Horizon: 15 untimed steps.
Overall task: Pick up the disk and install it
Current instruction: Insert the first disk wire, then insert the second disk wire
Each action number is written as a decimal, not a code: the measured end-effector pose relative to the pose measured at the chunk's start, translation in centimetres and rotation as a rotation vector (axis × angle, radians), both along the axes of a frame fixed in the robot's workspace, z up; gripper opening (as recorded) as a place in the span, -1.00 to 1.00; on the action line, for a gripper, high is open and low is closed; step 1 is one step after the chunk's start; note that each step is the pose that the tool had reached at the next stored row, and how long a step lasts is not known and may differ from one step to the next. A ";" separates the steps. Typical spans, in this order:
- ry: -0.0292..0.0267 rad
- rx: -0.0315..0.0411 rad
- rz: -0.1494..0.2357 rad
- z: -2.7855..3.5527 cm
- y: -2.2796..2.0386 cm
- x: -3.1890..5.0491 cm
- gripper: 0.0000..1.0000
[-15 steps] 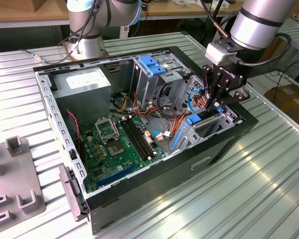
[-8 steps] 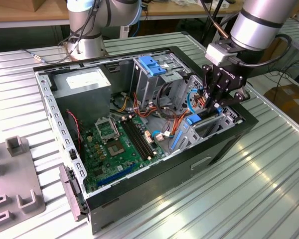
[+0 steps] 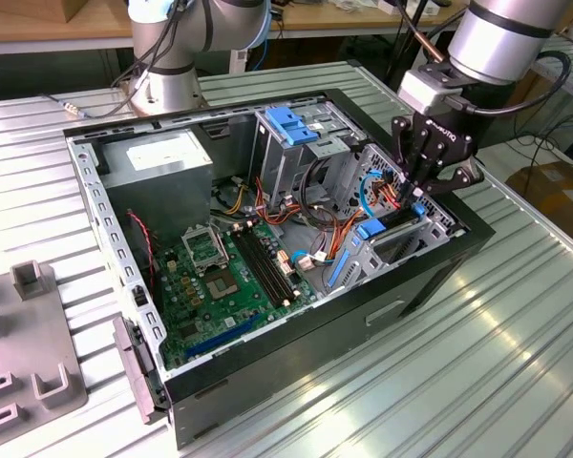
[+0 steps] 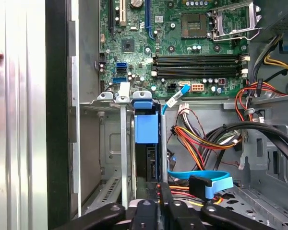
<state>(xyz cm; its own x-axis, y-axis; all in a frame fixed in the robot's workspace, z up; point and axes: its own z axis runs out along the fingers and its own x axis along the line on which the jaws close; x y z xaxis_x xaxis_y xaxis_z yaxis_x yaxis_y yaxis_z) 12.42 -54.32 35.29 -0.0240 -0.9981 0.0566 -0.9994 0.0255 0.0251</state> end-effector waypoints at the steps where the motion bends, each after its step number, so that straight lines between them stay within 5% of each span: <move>1: 0.0000 -0.0001 0.000 0.00 0.00 0.00 -0.80; 15: 0.0000 0.0000 0.000 0.04 0.00 0.00 -0.80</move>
